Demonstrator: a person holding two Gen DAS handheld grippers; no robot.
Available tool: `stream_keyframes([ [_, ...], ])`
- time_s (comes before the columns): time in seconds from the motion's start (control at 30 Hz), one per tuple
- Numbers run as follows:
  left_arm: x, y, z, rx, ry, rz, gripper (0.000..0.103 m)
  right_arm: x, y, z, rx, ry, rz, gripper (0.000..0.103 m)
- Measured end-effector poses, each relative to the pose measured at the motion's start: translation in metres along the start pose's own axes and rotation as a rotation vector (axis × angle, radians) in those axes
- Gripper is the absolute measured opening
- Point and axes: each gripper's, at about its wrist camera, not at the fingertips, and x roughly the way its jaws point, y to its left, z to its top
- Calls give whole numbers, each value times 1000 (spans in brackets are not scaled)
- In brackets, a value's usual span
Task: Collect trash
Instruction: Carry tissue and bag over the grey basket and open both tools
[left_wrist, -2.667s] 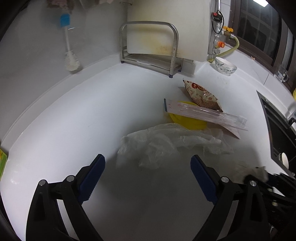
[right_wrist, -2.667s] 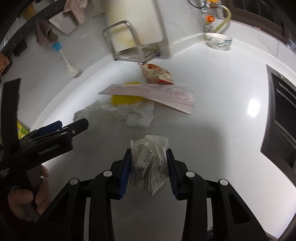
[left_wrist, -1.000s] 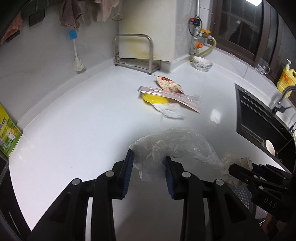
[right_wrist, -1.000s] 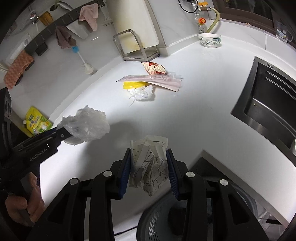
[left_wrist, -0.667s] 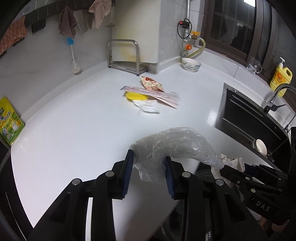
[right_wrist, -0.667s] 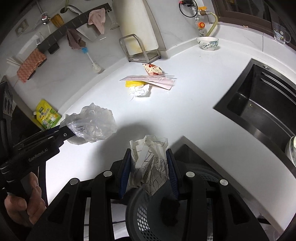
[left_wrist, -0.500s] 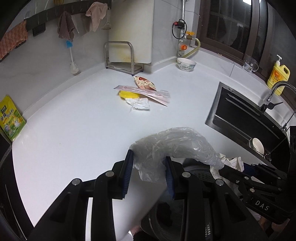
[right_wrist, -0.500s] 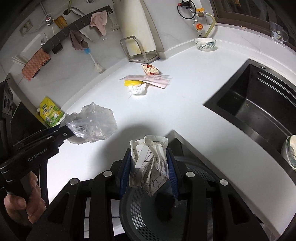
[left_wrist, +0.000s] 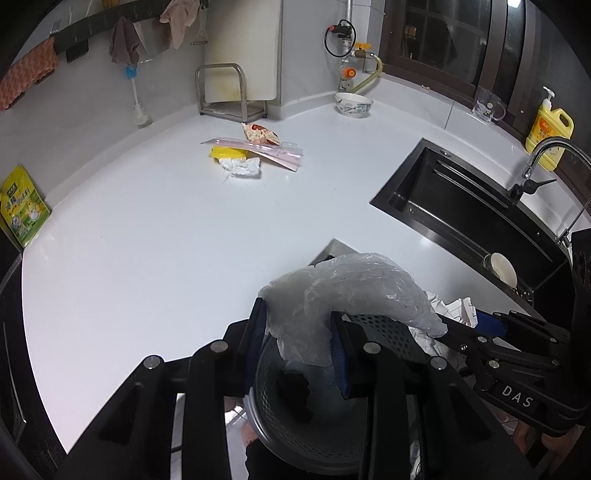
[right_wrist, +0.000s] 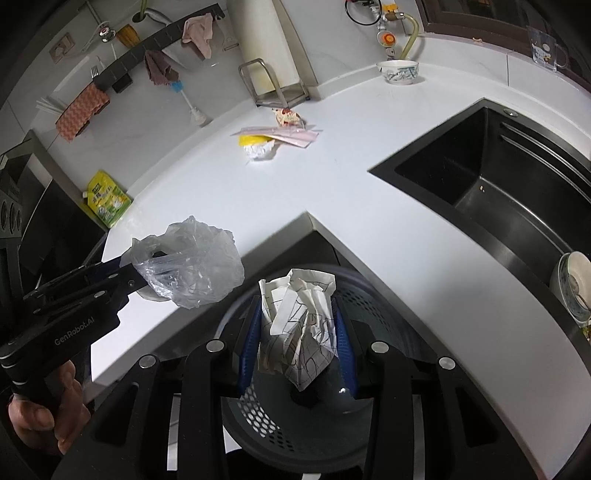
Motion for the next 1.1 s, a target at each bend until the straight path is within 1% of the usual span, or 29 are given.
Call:
stream_keyframes([
  [0.2, 6, -15, -20, -8, 34, 17, 32, -2, -13, -16, -3, 25, 7, 36],
  [0.37, 13, -22, -34, -13, 65, 21, 32, 2, -21, -28, -11, 56, -6, 36],
  [0.6, 30, -25, -52, -26, 115, 25, 32, 20, -28, -44, -14, 113, -8, 36],
  [0.83, 52, -20, -65, -40, 171, 43, 34, 40, -28, -48, -21, 160, -12, 36],
  [0.9, 56, -18, -66, -47, 181, 46, 36, 45, -28, -47, -20, 168, -9, 36],
  [1.0, 60, -15, -68, -60, 190, 47, 37, 51, -30, -47, -17, 179, 2, 36],
  [1.07, 62, -13, -69, -67, 197, 53, 38, 55, -31, -47, -16, 185, 3, 37],
  [1.1, 63, -11, -69, -73, 200, 55, 39, 56, -32, -47, -17, 187, 2, 39],
])
